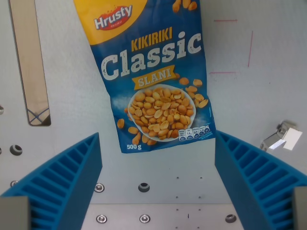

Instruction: Rotate around gripper positive y

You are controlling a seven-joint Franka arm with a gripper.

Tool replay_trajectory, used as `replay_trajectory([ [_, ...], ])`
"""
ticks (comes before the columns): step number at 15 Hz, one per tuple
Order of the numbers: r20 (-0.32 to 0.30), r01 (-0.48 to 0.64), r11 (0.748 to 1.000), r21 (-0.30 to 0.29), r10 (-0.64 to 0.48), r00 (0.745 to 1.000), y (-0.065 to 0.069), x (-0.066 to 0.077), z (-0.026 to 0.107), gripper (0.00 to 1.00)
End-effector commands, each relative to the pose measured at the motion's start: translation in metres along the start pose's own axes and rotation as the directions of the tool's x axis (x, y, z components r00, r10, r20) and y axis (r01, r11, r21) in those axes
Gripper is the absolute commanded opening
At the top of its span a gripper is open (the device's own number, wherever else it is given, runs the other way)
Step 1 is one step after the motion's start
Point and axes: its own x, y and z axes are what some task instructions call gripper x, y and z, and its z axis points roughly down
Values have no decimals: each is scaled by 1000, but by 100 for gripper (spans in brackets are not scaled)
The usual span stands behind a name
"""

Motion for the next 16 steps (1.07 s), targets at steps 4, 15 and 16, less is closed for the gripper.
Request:
replay_trajectory([
  [4, -57, 0, 1000, 0, 0, 998, 0, 0, -2, 100],
  [15, -202, 0, 1000, 0, 0, 979, 0, 0, -2, 100],
  [16, -215, 0, 1000, 0, 0, 977, 0, 0, -2, 100],
])
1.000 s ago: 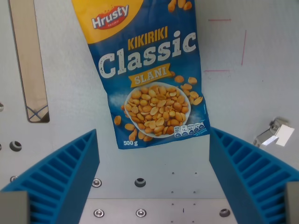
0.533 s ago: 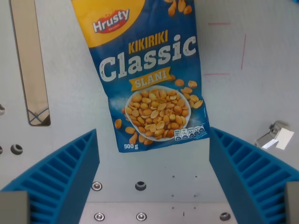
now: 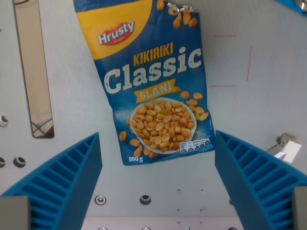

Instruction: Rotate around gripper positive y

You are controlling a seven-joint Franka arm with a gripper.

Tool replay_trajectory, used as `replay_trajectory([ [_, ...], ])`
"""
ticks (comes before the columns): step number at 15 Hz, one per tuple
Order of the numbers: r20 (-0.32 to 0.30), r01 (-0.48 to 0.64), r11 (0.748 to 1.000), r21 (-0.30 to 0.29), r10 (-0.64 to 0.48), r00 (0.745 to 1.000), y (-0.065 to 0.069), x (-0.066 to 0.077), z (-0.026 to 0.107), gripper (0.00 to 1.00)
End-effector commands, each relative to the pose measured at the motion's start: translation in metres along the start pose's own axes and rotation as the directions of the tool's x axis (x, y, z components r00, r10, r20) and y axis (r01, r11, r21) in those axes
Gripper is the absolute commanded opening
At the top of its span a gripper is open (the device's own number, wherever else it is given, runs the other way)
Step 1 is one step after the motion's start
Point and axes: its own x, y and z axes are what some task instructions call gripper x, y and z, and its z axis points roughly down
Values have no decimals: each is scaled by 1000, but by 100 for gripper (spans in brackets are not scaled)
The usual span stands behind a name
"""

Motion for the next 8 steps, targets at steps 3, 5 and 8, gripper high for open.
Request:
replay_trajectory([
  [3, -214, 0, 1000, -2, 0, 977, 1, -9, 1, 100],
  [5, -240, 0, 1000, -2, -1, 971, 1, -9, 1, 100],
  [8, -278, 0, 1000, -2, -1, 960, 1, -9, 1, 100],
])
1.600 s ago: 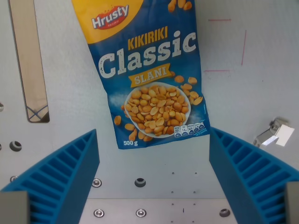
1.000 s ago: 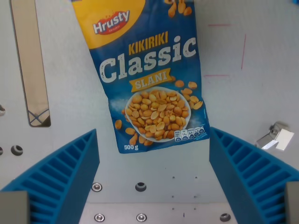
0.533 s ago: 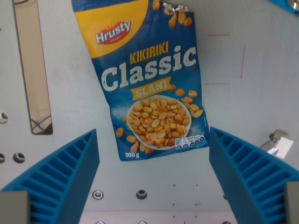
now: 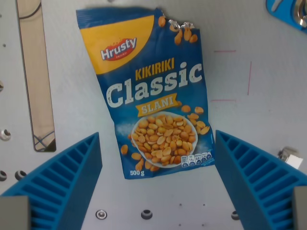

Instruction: Rotate around gripper positive y

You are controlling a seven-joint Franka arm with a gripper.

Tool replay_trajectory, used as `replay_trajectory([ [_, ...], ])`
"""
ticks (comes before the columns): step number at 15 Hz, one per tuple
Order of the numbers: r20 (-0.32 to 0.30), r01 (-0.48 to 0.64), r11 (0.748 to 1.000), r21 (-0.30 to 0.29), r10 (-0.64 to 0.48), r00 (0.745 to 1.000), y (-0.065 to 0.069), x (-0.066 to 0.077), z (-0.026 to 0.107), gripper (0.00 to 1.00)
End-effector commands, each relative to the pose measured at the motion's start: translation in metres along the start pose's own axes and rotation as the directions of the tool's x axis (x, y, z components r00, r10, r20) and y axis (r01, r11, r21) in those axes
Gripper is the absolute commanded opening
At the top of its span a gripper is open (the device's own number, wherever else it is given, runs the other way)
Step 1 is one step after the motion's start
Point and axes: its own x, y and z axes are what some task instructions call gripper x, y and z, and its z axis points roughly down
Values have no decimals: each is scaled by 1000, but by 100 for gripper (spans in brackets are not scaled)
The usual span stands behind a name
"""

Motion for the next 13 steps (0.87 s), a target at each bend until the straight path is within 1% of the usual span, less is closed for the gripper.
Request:
replay_trajectory([
  [1, -248, 0, 1000, -5, -1, 969, 1, -14, -2, 100],
  [7, -325, 0, 1000, -5, -2, 946, 1, -14, -2, 100],
  [13, -400, 0, 1000, -5, -2, 917, 1, -14, -2, 100],
])
